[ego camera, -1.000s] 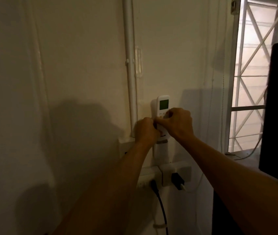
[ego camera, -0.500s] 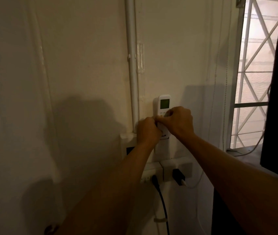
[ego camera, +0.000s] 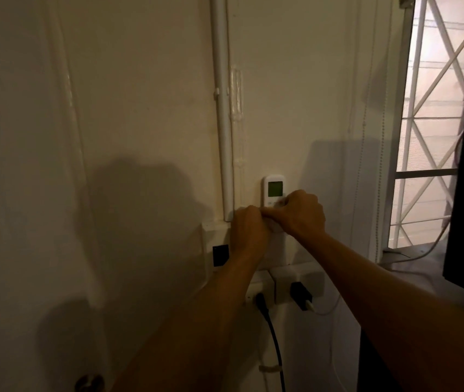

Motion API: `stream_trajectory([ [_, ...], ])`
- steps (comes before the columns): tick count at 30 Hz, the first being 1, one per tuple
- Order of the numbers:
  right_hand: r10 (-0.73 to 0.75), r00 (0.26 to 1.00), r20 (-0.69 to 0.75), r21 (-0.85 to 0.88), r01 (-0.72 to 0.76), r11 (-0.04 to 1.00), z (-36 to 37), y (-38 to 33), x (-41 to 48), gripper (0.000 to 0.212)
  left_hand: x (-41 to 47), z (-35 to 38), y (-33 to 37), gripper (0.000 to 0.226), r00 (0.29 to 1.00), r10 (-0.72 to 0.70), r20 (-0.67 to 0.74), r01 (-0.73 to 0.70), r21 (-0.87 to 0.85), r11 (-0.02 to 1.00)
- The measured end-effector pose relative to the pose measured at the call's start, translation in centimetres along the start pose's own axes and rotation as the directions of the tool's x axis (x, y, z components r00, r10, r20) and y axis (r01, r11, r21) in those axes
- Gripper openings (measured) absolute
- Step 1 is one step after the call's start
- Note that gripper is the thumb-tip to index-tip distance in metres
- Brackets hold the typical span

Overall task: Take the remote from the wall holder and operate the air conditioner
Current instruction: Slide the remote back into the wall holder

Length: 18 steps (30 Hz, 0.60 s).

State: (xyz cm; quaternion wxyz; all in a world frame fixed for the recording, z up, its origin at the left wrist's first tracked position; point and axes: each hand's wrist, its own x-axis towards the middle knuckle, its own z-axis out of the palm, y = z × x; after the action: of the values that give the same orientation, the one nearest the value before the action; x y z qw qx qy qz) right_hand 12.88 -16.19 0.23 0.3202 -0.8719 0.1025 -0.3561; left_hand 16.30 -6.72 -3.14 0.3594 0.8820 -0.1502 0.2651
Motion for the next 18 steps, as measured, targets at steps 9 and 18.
stream_trajectory([
  [9, 0.061, 0.998, -0.035, -0.048, -0.062, 0.997, 1.0, 0.5, -1.3, 0.046, -0.5, 0.2, -0.1, 0.016, 1.0, -0.007, -0.011, 0.007, -0.021, 1.0],
  [18, 0.118, 0.986, 0.122, -0.026, -0.115, 0.993, -0.4, 0.7, -2.2, 0.059, -1.8, -1.2, -0.3, 0.019, 0.99, -0.004, 0.143, 0.0, 0.029, 1.0],
])
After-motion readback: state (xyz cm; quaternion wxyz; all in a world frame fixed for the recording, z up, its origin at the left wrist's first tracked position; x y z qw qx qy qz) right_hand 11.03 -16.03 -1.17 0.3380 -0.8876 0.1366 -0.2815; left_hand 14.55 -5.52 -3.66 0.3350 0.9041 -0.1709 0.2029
